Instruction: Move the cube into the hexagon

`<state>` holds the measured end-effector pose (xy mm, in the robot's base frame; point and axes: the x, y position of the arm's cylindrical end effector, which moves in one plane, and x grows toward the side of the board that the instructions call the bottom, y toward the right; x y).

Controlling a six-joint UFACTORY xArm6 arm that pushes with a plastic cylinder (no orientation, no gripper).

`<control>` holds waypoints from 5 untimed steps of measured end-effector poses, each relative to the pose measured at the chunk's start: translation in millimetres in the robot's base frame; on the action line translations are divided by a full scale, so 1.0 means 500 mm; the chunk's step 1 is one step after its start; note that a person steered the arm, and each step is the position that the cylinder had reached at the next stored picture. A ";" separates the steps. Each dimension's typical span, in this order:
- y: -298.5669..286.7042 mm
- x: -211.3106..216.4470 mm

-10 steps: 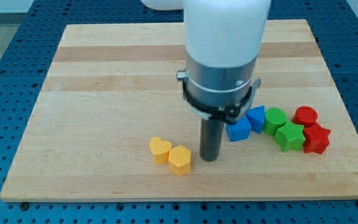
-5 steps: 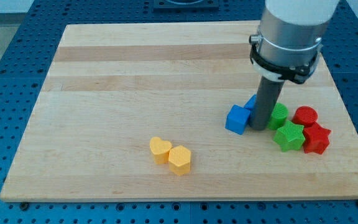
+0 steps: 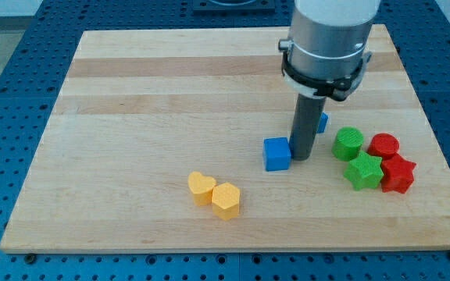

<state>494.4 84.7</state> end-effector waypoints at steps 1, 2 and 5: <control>-0.010 -0.010; -0.011 -0.034; -0.132 -0.016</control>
<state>486.5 18.5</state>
